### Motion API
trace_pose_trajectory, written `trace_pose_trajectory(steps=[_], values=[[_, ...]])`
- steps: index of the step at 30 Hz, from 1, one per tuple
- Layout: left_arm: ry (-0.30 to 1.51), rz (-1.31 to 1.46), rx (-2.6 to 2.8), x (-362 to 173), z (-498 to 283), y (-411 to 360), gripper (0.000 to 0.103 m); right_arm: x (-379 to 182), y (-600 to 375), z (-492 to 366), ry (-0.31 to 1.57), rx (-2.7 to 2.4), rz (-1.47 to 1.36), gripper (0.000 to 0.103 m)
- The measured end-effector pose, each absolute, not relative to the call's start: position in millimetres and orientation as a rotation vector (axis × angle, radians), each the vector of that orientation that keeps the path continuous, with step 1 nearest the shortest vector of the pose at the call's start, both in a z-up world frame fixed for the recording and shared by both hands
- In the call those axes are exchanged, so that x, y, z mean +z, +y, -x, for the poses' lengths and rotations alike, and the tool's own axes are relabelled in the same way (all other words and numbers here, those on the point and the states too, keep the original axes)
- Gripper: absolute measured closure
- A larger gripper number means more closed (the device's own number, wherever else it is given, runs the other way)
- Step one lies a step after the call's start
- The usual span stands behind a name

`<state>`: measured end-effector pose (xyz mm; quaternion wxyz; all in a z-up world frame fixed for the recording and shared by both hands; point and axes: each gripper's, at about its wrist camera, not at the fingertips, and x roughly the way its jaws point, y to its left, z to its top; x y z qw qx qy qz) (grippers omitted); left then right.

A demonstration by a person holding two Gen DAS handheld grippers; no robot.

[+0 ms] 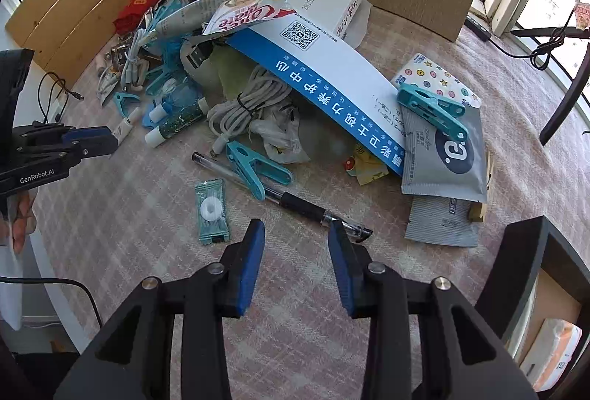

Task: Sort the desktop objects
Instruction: 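Return both grippers to the pile, then grasp the white tube with the left gripper while the right grasps the black pen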

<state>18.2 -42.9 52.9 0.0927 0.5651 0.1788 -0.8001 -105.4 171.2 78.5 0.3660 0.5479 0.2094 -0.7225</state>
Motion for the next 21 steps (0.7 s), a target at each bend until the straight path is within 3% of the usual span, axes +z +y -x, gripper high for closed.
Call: trace_pose_trajectory(steps=[13, 16, 21], values=[[0.519, -1.677, -2.369, 45.2, -15.5, -53.4, 0.079, 59.7, 142.0, 113.0, 0.72, -1.76, -1.364, 0.065], [0.511, -1.677, -2.359, 43.6, -12.0, -56.0, 0.079, 58.6, 137.3, 109.8, 0.749, -1.741, -1.344, 0.06], [0.517, -1.694, -2.364, 36.9, -13.9, -53.2, 0.074, 62.1, 136.8, 104.4, 0.751, -1.748, -1.353, 0.06]])
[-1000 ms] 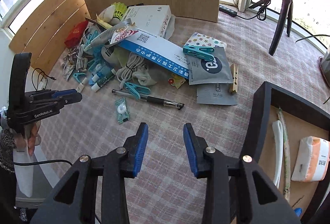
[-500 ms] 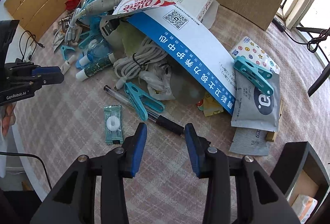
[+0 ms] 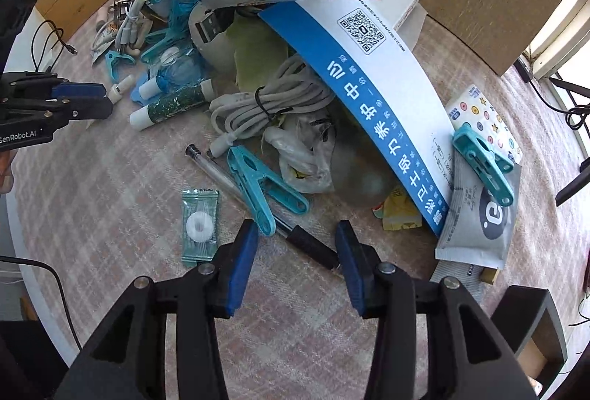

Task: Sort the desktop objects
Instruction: 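Grasp the white tube with the left gripper while the right grasps the black pen, then carry the tube and pen into the tray and open both grippers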

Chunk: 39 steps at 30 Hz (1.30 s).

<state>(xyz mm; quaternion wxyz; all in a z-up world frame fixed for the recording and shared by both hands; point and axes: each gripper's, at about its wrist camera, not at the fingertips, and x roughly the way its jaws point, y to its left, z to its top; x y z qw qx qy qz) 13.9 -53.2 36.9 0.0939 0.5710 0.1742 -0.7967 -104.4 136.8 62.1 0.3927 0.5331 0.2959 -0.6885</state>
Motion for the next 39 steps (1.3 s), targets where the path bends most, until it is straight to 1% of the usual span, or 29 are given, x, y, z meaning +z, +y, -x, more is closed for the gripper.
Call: trace_pose_trajectory(steps=[2, 4, 5, 6, 8, 9, 10, 12, 14, 16, 19, 20, 23, 26, 29, 34, 37, 39], values=[[0.497, -1.688, -2.371, 37.1, -13.9, -49.9, 0.074, 63.8, 139.0, 100.2, 0.748, -1.755, -1.352, 0.063], [0.462, -1.695, -2.381, 37.0, -12.9, -44.5, 0.075, 65.2, 139.9, 94.6, 0.769, -1.763, -1.342, 0.068], [0.442, -1.695, -2.387, 36.9, -13.0, -41.4, 0.079, 66.5, 140.6, 92.4, 0.765, -1.764, -1.345, 0.075], [0.427, -1.699, -2.393, 36.7, -14.2, -38.2, 0.083, 67.9, 141.8, 90.8, 0.75, -1.762, -1.353, 0.079], [0.428, -1.703, -2.41, 36.7, -17.6, -32.8, 0.084, 69.7, 145.0, 87.8, 0.724, -1.762, -1.368, 0.08], [0.423, -1.705, -2.419, 36.7, -19.9, -29.6, 0.094, 70.5, 146.6, 85.4, 0.719, -1.761, -1.366, 0.082], [0.416, -1.712, -2.422, 36.2, -22.3, -26.4, 0.096, 71.4, 148.7, 83.0, 0.713, -1.759, -1.367, 0.083], [0.425, -1.713, -2.435, 36.4, -27.9, -21.6, 0.096, 73.5, 153.4, 79.5, 0.689, -1.747, -1.384, 0.086], [0.441, -1.716, -2.447, 36.3, -33.5, -17.3, 0.096, 75.3, 157.5, 76.2, 0.67, -1.737, -1.402, 0.087], [0.443, -1.72, -2.452, 36.2, -37.6, -13.0, 0.096, 76.9, 158.1, 73.2, 0.691, -1.737, -1.39, 0.087], [0.449, -1.724, -2.454, 36.3, -41.6, -7.5, 0.096, 79.6, 151.5, 72.4, 0.71, -1.735, -1.375, 0.086], [0.453, -1.723, -2.454, 36.1, -42.2, -3.9, 0.096, 80.1, 148.6, 72.9, 0.713, -1.744, -1.373, 0.084], [0.482, -1.727, -2.459, 36.0, -46.9, 2.5, 0.096, 82.5, 139.4, 71.3, 0.741, -1.775, -1.336, 0.084], [0.525, -1.725, -2.464, 35.7, -54.1, 13.2, 0.096, 85.7, 138.1, 71.6, 0.736, -1.791, -1.338, 0.089], [0.557, -1.73, -2.481, 37.8, -64.1, 29.3, 0.096, 90.5, 148.0, 73.8, 0.65, -1.781, -1.368, 0.091], [0.556, -1.723, -2.544, 52.7, -63.3, 55.8, 0.096, 102.6, 177.4, 77.7, 0.511, -1.818, -1.404, 0.092], [0.542, -1.719, -2.598, 65.8, -41.3, 63.6, 0.096, 113.4, 201.9, 79.3, 0.429, -1.855, -1.422, 0.092], [0.533, -1.718, -2.638, 80.7, -33.4, 66.9, 0.096, 118.1, 232.3, 61.9, 0.38, -1.887, -1.423, 0.092]])
